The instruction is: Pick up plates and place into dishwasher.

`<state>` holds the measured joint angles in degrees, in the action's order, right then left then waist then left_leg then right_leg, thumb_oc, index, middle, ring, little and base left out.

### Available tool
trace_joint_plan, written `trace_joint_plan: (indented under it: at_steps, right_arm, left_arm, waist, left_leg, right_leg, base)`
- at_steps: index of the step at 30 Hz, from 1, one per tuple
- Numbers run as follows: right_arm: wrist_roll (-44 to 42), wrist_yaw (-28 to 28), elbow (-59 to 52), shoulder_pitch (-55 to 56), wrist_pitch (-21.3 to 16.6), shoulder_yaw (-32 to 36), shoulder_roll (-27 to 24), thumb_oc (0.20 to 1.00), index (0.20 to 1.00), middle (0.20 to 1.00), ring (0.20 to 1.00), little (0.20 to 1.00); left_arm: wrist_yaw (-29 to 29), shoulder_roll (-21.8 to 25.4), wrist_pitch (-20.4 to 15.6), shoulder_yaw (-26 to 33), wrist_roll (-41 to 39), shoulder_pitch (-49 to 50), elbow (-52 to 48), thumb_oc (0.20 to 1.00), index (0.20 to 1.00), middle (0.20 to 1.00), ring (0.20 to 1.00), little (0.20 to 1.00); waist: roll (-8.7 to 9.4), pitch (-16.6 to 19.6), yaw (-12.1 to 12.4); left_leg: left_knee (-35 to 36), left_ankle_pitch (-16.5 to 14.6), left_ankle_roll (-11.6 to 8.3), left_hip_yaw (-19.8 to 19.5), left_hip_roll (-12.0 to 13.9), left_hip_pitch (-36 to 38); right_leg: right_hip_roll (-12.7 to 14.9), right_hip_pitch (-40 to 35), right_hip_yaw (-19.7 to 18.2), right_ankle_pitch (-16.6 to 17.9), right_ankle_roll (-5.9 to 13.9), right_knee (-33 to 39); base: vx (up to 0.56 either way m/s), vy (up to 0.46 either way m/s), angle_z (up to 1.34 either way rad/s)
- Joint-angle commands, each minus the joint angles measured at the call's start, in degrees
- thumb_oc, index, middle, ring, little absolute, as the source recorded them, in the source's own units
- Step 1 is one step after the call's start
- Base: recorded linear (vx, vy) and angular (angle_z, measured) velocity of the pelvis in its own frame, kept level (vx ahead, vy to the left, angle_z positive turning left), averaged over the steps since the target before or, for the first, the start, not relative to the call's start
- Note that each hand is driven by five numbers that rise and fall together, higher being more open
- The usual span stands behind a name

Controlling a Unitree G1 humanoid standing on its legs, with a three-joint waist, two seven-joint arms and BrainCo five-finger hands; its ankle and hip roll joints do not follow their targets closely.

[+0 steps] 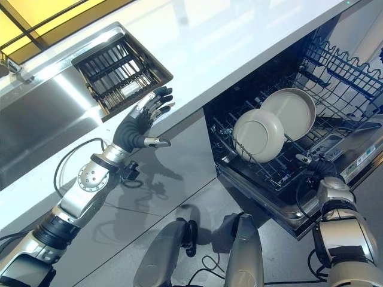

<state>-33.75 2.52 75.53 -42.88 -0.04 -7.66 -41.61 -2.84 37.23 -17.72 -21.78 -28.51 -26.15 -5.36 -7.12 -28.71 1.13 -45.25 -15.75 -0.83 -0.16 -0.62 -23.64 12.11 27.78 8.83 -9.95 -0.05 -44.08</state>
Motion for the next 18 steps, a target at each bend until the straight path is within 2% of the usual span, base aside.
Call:
trace_joint_plan:
  at_steps: [1, 11, 18]
  right_arm:
    - [-4.24, 6.92, -3.45, -9.2, -6.64, -2.37, 4.29, 1.0, 1.0, 1.0, 1.0, 1.0]
    - [-10.42, 7.63, -7.03, -20.04, -5.53, -4.03, 0.29, 1.0, 1.0, 1.0, 1.0, 1.0]
    - [-13.28, 8.35, -8.06, -24.63, -5.8, -7.08, -0.33, 1.0, 1.0, 1.0, 1.0, 1.0]
  left_arm:
    - [-1.24, 1.7, 0.94, 0.55, -2.78, 2.36, -2.24, 1.0, 1.0, 1.0, 1.0, 1.0]
    - [-2.81, 6.23, 0.5, 4.88, -6.87, 1.6, -2.9, 1.0, 1.0, 1.0, 1.0, 1.0]
    - [-2.63, 8.07, 1.38, 5.0, -8.66, -0.48, -1.79, 1.0, 1.0, 1.0, 1.0, 1.0]
  waist:
    - [-0.51, -0.88, 3.85]
    - [-0.87, -0.92, 5.94]
    - [-0.6, -0.9, 7.29]
  left_leg:
    - [-4.51, -6.02, 6.62, 4.79, -2.91, -0.8]
    - [-7.64, -5.68, 6.87, 3.92, -4.03, -8.04]
    - [-7.81, -4.43, 6.93, 2.83, -4.99, -11.26]
  right_leg:
    - [-1.75, -2.35, -0.33, -6.53, -3.35, -4.76]
    - [-1.68, 4.61, 0.61, -7.45, -3.63, -8.91]
    - [-1.64, 7.55, 1.61, -7.69, -3.66, -10.59]
  base:
    - [0.01, -0.07, 0.0]
    - [0.0, -0.066, -0.01]
    - [-0.01, -0.072, 0.1]
